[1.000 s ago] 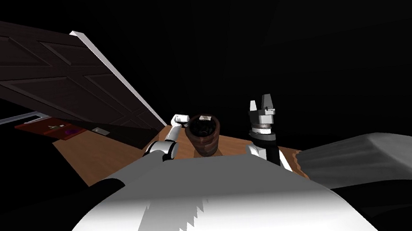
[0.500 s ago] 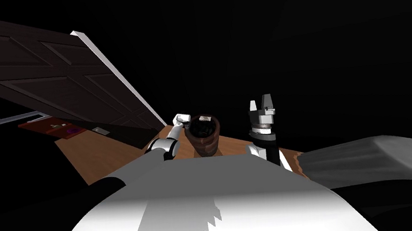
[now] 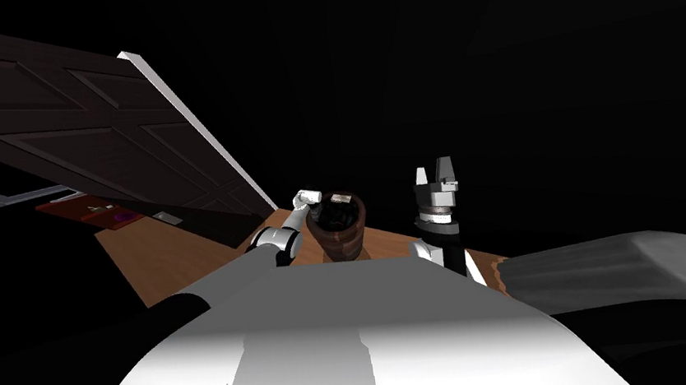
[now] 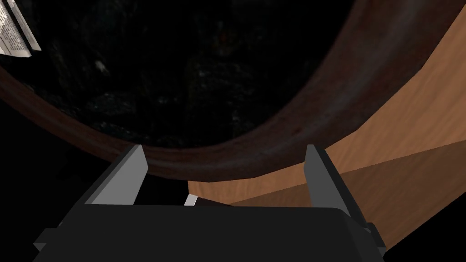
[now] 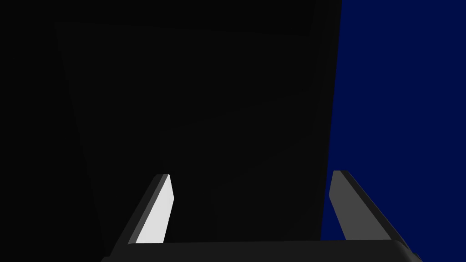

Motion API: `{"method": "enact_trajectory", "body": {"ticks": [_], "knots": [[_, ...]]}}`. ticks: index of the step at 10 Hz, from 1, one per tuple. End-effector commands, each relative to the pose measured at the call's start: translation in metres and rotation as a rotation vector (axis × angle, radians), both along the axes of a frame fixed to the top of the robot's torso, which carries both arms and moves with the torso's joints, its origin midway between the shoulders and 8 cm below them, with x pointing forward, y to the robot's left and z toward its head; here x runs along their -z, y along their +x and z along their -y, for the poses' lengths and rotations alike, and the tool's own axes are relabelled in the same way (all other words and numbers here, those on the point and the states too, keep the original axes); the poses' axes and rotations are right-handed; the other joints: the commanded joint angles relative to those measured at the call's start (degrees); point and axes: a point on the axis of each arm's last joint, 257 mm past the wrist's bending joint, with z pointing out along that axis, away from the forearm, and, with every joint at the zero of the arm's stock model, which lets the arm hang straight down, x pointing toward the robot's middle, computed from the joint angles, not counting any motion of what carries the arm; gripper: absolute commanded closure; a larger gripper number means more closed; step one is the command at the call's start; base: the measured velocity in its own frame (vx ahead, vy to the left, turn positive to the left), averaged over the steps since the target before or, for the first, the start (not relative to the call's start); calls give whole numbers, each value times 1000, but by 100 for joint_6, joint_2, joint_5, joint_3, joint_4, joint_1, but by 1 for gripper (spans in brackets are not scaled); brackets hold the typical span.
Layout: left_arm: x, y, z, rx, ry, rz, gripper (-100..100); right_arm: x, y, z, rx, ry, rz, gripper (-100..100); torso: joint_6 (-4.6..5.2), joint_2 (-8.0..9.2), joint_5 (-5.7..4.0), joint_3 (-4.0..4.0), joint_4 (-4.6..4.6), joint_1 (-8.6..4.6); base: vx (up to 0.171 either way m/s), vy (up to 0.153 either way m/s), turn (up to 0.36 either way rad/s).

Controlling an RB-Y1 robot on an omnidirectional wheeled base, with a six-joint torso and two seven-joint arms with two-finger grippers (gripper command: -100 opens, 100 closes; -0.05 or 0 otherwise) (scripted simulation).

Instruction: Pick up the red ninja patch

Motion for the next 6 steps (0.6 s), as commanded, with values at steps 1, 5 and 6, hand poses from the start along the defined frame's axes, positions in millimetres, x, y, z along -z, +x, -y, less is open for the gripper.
{"method": "enact_trajectory", "body": {"ticks": [1,5,6], "knots": [[5,-6,6,1,-3,-31,-100,0,0,0,0,0,0,0,0,0,0,0,0,0,25,-23,10],[24,-50,71,54,-54,-185,-100,0,0,0,0,0,0,0,0,9,0,5,2,1,7,-20,53],[24,-50,71,54,-54,-185,-100,0,0,0,0,0,0,0,1,9,0,5,2,2,2,-7,20]]}}
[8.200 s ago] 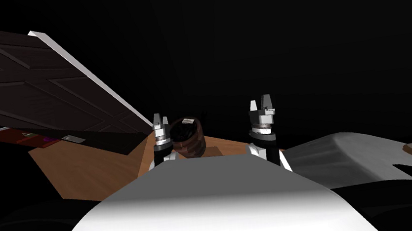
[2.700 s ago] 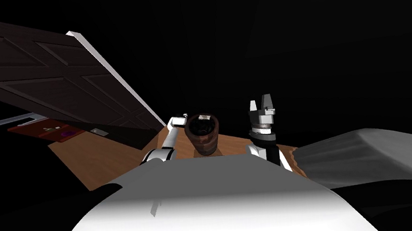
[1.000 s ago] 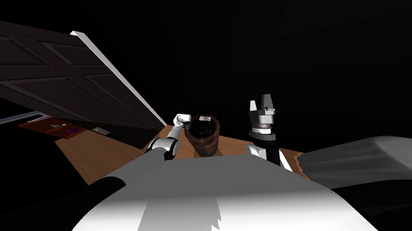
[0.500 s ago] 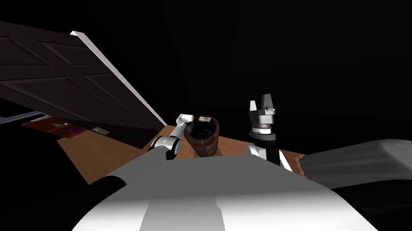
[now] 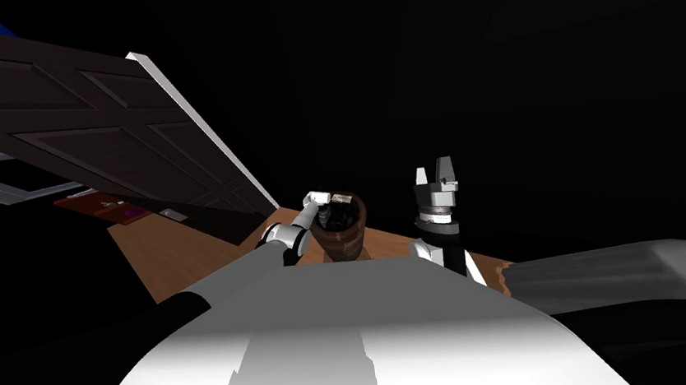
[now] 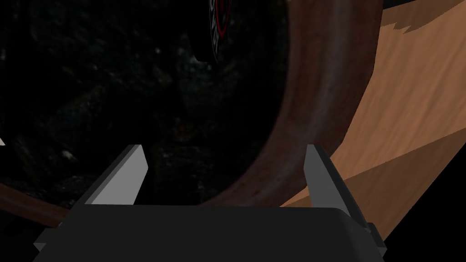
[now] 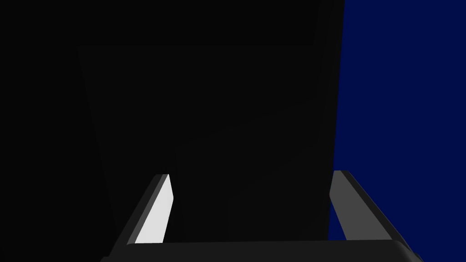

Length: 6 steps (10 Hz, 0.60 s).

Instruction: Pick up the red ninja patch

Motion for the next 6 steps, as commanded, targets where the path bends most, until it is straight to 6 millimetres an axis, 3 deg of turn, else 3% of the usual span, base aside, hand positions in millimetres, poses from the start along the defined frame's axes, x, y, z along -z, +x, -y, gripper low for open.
{"method": "enact_trajectory", "body": {"ticks": [1,3,6], "knots": [[5,-15,26,23,-20,-38,-100,0,0,0,0,0,0,0,0,0,0,0,0,0,0,0,0],[5,-15,26,23,-20,-38,-100,0,0,0,0,0,0,0,0,1,1,1,0,2,0,-2,5],[9,-39,76,79,-66,-86,-100,0,0,0,0,0,0,0,0,0,0,0,0,-3,2,-9,24]]}}
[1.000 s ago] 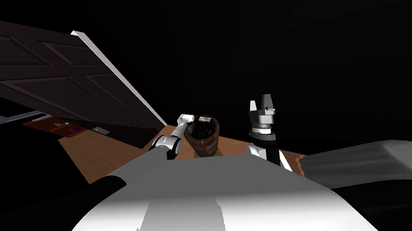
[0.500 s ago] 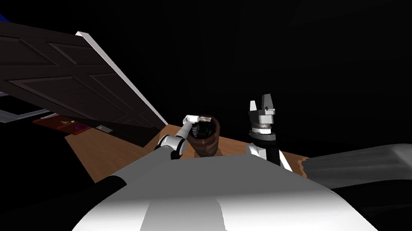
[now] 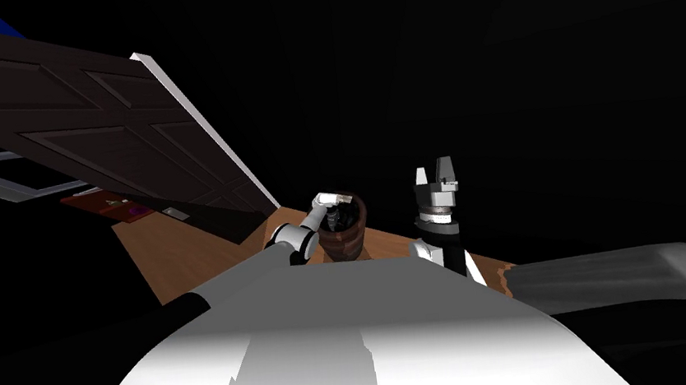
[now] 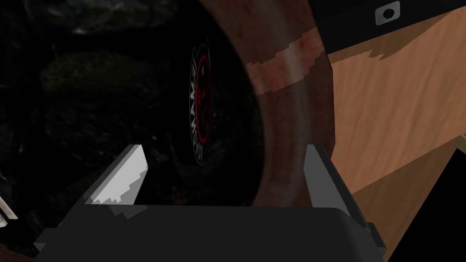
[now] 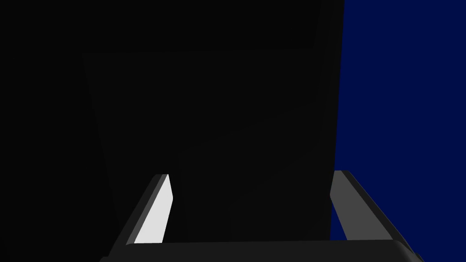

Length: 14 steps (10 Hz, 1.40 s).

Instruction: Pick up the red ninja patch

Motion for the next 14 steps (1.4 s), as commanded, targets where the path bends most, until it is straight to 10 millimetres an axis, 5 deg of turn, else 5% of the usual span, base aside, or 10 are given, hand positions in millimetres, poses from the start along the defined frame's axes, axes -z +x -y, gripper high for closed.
{"method": "enact_trajectory", "body": {"ticks": [1,2,3,6,7,11,12,13,14], "knots": [[0,0,0,0,0,0,-100,0,0,0,0,0,0,0,0,0,0,0,0,0,0,0,0],[0,-1,2,1,-1,-2,0,0,0,0,0,0,0,0,-2,0,1,0,0,5,0,0,0],[10,-5,-1,-2,-1,-2,-100,0,0,0,0,0,0,0,-1,0,1,0,0,7,0,0,0],[21,-9,-4,-5,-1,-3,-100,0,0,0,0,0,0,0,-2,1,2,0,0,9,0,0,0],[22,-9,-4,-6,-2,-2,100,0,0,0,0,0,0,0,-1,0,2,0,1,8,0,0,0],[21,-9,-4,-4,-1,-2,100,0,0,0,0,0,0,0,-5,3,2,2,1,9,-2,0,2],[22,-9,-4,-3,-1,-2,0,0,0,0,0,0,0,0,-5,3,2,2,1,9,0,0,0],[10,-5,-1,-2,-1,-2,100,0,0,0,0,0,0,0,-6,2,2,2,1,9,13,-9,-14],[8,-4,0,-1,-1,-2,100,0,0,0,0,0,0,0,-4,-3,1,1,5,4,0,-5,11]]}}
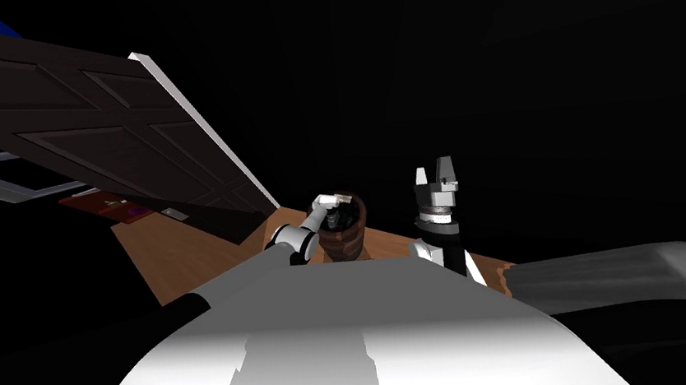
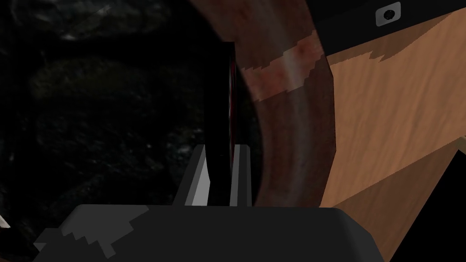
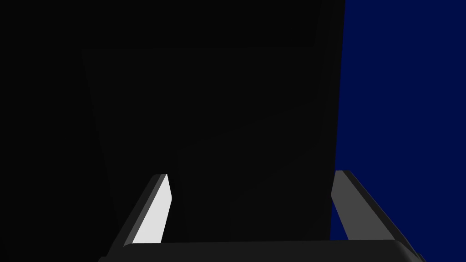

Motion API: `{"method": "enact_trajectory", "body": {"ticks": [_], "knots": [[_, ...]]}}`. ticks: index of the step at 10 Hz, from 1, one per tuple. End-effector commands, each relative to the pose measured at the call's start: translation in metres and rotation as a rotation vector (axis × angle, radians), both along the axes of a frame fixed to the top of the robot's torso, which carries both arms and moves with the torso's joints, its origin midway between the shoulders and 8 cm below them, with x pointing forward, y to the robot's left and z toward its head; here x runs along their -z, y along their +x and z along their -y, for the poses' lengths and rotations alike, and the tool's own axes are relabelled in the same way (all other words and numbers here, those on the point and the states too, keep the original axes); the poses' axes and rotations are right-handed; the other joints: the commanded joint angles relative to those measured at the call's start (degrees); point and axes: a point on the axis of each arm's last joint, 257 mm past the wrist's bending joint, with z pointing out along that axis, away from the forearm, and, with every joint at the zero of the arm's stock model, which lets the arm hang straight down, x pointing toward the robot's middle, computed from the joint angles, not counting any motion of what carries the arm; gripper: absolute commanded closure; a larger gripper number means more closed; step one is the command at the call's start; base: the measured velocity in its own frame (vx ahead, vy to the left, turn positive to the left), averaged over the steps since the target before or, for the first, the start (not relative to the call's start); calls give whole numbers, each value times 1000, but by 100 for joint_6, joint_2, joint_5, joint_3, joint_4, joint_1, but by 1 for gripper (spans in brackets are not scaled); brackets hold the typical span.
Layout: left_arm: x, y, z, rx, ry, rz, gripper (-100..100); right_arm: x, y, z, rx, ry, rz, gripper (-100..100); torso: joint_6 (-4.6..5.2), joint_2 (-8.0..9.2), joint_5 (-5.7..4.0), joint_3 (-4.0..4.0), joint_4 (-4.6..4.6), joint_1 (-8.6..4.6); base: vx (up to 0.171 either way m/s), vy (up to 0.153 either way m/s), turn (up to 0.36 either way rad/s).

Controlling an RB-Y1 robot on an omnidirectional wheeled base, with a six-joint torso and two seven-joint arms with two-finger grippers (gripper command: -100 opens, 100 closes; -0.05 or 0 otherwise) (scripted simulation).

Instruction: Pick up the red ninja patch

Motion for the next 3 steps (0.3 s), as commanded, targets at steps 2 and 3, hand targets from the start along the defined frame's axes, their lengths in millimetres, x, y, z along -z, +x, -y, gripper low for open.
{"method": "enact_trajectory", "body": {"ticks": [2,3], "knots": [[-6,2,2,2,0,-1,100,0,0,0,0,0,0,0,0,1,0,1,2,1,0,0,7],[-7,3,2,1,0,-1,0,0,0,0,0,0,0,0,0,1,0,0,-2,3,0,0,0]]}}
